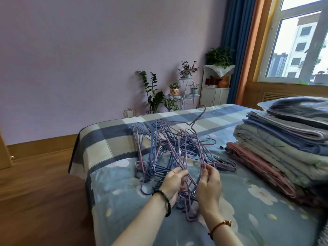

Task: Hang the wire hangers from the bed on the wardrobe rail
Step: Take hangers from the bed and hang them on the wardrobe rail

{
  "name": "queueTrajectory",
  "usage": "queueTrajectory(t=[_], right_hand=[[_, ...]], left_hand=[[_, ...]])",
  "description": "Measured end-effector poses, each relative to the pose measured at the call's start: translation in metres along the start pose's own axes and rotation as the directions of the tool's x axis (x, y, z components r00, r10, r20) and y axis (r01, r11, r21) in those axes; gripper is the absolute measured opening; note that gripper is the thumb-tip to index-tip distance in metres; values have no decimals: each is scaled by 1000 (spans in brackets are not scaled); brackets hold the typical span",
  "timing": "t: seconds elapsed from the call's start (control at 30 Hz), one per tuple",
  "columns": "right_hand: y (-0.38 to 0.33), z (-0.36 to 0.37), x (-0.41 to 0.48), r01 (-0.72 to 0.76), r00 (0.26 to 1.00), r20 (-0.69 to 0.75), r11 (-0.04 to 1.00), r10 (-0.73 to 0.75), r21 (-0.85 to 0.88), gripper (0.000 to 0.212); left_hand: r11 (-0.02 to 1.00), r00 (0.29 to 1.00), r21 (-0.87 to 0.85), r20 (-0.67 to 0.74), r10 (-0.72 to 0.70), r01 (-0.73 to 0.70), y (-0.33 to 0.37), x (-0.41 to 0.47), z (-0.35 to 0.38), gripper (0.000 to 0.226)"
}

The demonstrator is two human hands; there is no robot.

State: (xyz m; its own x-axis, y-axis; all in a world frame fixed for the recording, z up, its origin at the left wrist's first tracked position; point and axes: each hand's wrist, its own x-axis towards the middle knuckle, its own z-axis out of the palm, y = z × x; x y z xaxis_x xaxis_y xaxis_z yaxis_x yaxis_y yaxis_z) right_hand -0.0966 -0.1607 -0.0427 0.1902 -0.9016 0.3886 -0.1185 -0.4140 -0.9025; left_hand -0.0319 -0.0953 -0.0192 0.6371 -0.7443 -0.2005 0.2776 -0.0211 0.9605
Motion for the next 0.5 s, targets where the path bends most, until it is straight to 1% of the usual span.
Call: queueTrajectory(t=[0.1, 0.2, 0.27, 0.4, 0.5], right_hand=[[-13, -2, -4, 39, 997, 67, 991, -47, 126, 22], [-29, -5, -9, 73, 991, 92, 974, -95, 215, 20], [-41, -7, -11, 64, 990, 101, 953, -98, 297, 18], [-70, -12, -20, 0, 975, 189, 859, -113, 512, 19], [-97, -11, -32, -22, 954, 248, 788, -168, 615, 20]], left_hand=[[995, 999, -98, 49, 6, -1, 9, -10, -5, 39], [991, 996, -131, 79, 33, -23, 20, -21, -12, 40], [989, 995, -141, 83, 56, -43, 29, -29, -17, 42], [971, 990, -205, 44, 132, -121, 51, -47, -30, 43], [927, 973, -299, -25, 228, -225, 71, -62, -48, 41]])
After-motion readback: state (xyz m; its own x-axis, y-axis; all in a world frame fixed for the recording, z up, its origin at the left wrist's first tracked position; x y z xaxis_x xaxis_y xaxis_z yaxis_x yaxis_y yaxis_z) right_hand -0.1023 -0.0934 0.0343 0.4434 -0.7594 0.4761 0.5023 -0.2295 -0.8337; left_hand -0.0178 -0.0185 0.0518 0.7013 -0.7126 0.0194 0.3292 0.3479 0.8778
